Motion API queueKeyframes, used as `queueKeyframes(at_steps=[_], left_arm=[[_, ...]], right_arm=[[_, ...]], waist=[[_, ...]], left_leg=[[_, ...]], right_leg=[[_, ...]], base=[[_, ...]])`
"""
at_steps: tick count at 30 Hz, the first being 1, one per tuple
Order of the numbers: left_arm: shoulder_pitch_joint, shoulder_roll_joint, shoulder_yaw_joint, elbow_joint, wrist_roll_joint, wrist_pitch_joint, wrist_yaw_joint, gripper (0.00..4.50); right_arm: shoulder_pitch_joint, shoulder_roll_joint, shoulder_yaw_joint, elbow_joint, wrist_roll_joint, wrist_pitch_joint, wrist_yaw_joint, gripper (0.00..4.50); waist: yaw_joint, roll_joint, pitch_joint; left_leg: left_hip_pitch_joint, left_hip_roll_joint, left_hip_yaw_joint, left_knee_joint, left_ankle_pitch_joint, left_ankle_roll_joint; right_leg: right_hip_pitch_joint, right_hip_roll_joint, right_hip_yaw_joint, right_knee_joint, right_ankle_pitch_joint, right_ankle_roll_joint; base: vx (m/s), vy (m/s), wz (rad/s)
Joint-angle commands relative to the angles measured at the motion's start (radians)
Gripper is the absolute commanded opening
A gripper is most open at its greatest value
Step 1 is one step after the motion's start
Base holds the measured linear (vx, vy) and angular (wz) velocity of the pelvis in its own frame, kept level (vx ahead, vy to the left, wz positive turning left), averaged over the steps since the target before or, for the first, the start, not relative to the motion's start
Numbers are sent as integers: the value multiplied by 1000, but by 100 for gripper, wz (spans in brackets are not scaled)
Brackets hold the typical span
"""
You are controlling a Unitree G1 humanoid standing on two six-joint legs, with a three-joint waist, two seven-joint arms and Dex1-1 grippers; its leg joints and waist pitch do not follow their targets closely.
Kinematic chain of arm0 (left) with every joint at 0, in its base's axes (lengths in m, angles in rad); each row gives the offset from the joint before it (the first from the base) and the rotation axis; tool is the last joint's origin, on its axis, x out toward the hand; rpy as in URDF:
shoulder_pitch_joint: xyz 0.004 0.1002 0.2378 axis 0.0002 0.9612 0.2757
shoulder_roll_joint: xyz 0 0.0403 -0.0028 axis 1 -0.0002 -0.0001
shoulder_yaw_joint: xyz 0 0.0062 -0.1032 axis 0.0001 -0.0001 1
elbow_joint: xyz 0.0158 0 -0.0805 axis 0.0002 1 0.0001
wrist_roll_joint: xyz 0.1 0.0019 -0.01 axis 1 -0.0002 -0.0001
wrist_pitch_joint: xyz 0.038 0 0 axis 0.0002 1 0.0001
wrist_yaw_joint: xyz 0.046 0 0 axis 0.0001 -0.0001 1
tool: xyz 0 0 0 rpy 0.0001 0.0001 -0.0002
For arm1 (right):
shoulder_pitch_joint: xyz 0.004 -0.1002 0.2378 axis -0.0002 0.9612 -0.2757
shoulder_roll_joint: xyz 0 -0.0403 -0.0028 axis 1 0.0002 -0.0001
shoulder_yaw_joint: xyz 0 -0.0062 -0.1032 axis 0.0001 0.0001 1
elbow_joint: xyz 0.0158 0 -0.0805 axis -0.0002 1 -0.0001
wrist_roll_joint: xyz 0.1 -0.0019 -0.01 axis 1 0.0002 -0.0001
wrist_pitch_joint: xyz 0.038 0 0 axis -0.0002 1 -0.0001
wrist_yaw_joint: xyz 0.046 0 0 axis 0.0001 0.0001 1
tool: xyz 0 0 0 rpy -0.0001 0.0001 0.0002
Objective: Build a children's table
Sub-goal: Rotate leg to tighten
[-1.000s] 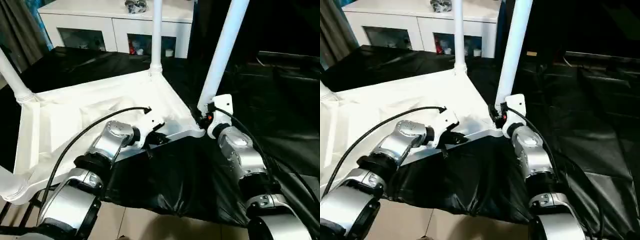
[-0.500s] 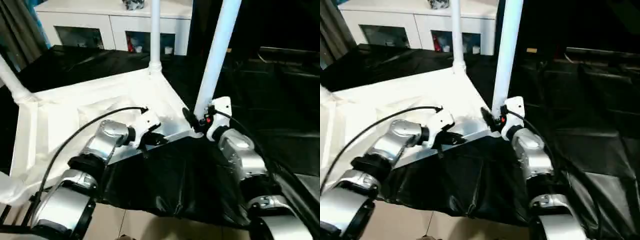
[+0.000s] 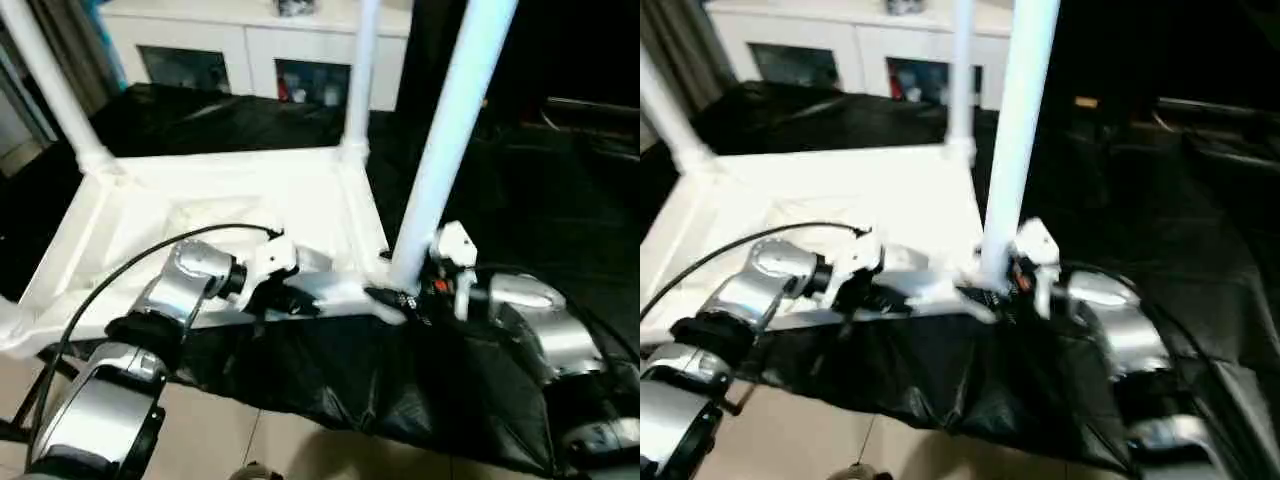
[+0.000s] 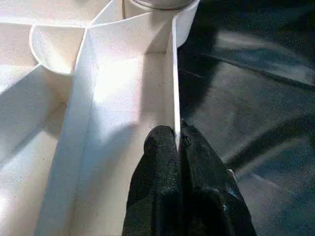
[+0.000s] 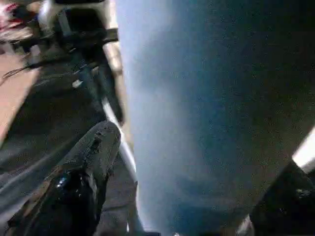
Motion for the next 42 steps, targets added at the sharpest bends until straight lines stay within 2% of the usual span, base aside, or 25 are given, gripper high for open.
queueKeyframes(at_steps=[1,4,12,21,25,27,28,30,32,33,34,36,37,38,39,42], left_arm=[[-15,-26,-20,-45,-45,-24,-55,0],[-11,-20,-27,-34,-37,-42,-68,0],[-9,-18,-26,-29,-28,-48,-78,0],[-5,-20,-21,-25,-37,-37,-78,0],[-13,-38,3,-16,-47,1,-26,0],[-21,-46,12,-5,-43,17,12,0],[-27,-52,16,3,-37,25,41,0],[-28,-53,17,4,-36,27,48,0],[-51,-86,34,26,-19,61,162,0],[-63,-110,43,28,-14,82,223,0],[-75,-147,53,21,-14,119,294,0],[-78,-160,56,17,-16,133,315,0],[-81,-172,58,13,-16,142,334,0],[-84,-198,62,2,-17,156,372,0],[-85,-215,63,-4,-15,162,398,0],[-79,-243,49,-21,-1,147,434,0]], right_arm=[[16,2,62,-20,-11,27,45,346],[25,-17,83,-39,-24,36,69,326],[40,-10,98,-52,-34,47,59,263],[68,-6,98,-76,-20,71,55,259],[73,30,56,-45,-23,69,-40,259],[65,55,33,-15,-40,56,-117,259],[60,69,22,1,-53,49,-167,259],[59,72,19,5,-56,48,-178,259],[37,137,-35,54,-72,57,-358,259],[24,181,-67,78,-68,71,-454,259],[6,243,-103,110,-61,90,-572,259],[-1,262,-112,121,-60,94,-606,259],[-8,281,-120,133,-58,95,-638,259],[-28,321,-134,168,-60,92,-709,259],[-41,348,-142,192,-60,89,-753,259],[-66,397,-142,237,-65,68,-810,259]], waist=[[2,-5,-63],[5,-4,-63],[13,-2,-67],[18,1,-68],[17,2,-66],[14,2,-64],[11,-3,-61],[5,-2,-58],[-8,0,-55],[-13,-8,-54],[-16,-4,-54],[-20,-4,-55],[-19,0,-54],[-23,0,-53],[-25,1,-53],[-30,4,-55]], left_leg=[[17,81,-35,-70,-183,62],[19,81,-35,-71,-189,52],[16,80,-36,-67,-165,53],[17,80,-37,-67,-173,49],[19,80,-37,-69,-186,40],[21,81,-38,-72,-210,23],[21,77,-40,-75,-236,11],[25,74,-41,-76,-260,0],[27,76,-43,-79,-277,-11],[28,75,-45,-81,-284,-19],[32,74,-48,-81,-298,-29],[35,73,-47,-81,-296,-31],[34,71,-46,-80,-292,-27],[31,72,-45,-83,-294,-19],[32,73,-46,-84,-296,-23],[34,71,-46,-84,-297,-25]], right_leg=[[53,-93,71,-66,-196,-221],[52,-92,72,-67,-200,-216],[55,-93,70,-61,-160,-223],[56,-93,69,-62,-161,-221],[54,-93,70,-65,-181,-217],[51,-94,70,-69,-220,-211],[54,-96,68,-76,-273,-199],[52,-97,68,-86,-343,-177],[45,-95,71,-89,-366,-172],[46,-95,70,-89,-378,-171],[46,-98,69,-92,-417,-164],[44,-99,69,-98,-427,-158],[45,-98,70,-99,-419,-157],[45,-97,72,-97,-398,-156],[45,-97,72,-95,-394,-159],[46,-94,72,-95,-372,-160]], base=[[0,0,0],[0,0,0],[0,0,0],[0,0,0],[0,0,0],[0,0,0],[0,0,0],[0,0,0],[0,0,0],[0,0,0],[0,0,0],[0,0,0],[0,0,0],[0,0,0],[0,0,0],[0,0,0]])
